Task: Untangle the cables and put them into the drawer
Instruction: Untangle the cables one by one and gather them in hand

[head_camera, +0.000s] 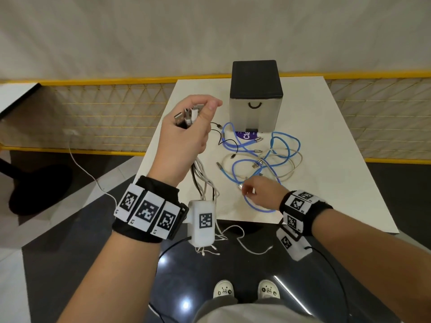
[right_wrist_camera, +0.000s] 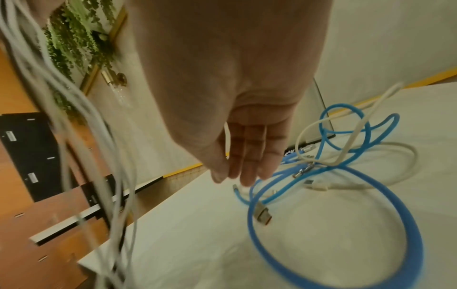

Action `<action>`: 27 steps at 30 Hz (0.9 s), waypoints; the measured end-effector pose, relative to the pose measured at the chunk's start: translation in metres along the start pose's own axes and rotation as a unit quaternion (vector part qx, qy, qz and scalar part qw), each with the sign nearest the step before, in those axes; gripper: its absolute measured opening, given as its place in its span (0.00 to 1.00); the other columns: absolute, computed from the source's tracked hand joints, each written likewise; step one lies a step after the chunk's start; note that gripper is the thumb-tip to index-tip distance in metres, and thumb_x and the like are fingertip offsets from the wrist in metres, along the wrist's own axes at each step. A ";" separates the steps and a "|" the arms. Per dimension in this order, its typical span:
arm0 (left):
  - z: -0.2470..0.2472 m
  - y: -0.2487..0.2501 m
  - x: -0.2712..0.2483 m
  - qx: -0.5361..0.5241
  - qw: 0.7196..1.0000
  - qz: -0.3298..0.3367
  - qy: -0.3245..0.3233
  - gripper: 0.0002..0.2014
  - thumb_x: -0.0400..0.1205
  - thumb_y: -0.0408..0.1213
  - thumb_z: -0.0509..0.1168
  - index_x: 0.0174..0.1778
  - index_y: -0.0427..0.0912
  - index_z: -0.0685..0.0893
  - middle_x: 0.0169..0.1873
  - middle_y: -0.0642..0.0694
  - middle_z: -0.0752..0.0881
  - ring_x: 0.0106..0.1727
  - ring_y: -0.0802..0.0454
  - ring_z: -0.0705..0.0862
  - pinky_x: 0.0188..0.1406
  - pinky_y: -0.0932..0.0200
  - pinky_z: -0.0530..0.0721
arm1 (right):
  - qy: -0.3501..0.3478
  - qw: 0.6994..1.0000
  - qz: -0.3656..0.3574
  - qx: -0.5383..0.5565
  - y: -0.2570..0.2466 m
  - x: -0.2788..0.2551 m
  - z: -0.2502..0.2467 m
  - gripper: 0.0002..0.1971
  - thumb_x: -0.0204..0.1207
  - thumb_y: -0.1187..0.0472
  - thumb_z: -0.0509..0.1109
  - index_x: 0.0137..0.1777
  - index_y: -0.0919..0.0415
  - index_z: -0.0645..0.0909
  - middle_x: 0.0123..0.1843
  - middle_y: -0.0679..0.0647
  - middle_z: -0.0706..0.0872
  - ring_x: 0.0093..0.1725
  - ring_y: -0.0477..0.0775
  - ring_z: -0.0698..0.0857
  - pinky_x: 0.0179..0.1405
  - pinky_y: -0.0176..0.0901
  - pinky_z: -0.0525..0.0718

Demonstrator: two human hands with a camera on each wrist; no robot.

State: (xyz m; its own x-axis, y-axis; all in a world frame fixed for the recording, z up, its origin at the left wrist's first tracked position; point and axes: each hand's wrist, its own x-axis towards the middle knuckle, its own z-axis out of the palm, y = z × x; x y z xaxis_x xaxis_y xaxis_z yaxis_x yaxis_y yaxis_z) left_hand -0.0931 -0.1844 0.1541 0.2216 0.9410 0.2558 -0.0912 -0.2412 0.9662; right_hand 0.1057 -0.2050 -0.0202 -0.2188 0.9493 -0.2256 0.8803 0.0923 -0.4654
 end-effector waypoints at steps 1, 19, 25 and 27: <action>0.000 -0.004 0.000 -0.001 1.000 -0.008 0.001 0.06 0.87 0.40 0.65 0.47 0.49 0.87 0.22 0.52 0.66 0.23 0.54 0.59 0.20 0.65 0.59 | 0.027 1.000 0.009 -0.007 0.004 0.005 -0.004 0.07 0.79 0.62 0.64 0.50 0.53 0.82 0.53 0.50 0.81 0.49 0.52 0.82 0.49 0.40 0.78; 0.002 -0.047 0.020 -0.038 0.991 -0.104 0.069 0.11 0.77 0.46 0.72 0.29 0.53 0.81 0.20 0.55 0.63 0.20 0.56 0.57 0.17 0.68 0.57 | 0.098 0.964 0.249 0.001 0.064 0.031 0.009 0.24 0.77 0.71 0.61 0.73 0.63 0.66 0.73 0.63 0.64 0.57 0.66 0.83 0.51 0.51 0.83; 0.011 -0.053 0.024 -0.032 0.992 -0.111 0.059 0.10 0.72 0.50 0.73 0.30 0.51 0.81 0.20 0.54 0.64 0.20 0.55 0.57 0.18 0.68 0.58 | 0.018 0.977 0.201 -0.075 0.085 0.028 0.004 0.25 0.81 0.64 0.60 0.77 0.52 0.62 0.64 0.59 0.71 0.50 0.63 0.84 0.46 0.51 0.84; 0.013 -0.054 0.027 -0.028 0.991 -0.117 0.058 0.10 0.75 0.48 0.73 0.30 0.52 0.81 0.19 0.54 0.65 0.19 0.56 0.58 0.17 0.68 0.58 | 0.007 0.977 0.182 -0.113 0.085 0.026 0.007 0.25 0.80 0.65 0.59 0.76 0.51 0.62 0.62 0.59 0.70 0.42 0.61 0.83 0.40 0.48 0.82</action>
State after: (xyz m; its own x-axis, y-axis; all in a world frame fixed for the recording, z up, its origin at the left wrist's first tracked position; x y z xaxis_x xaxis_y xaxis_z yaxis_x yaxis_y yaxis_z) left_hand -0.0692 -0.1495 0.1091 0.1305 0.9913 0.0157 -0.1046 -0.0019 0.9945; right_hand 0.1722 -0.1741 -0.0716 0.1297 0.9360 -0.3273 0.9697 -0.1887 -0.1551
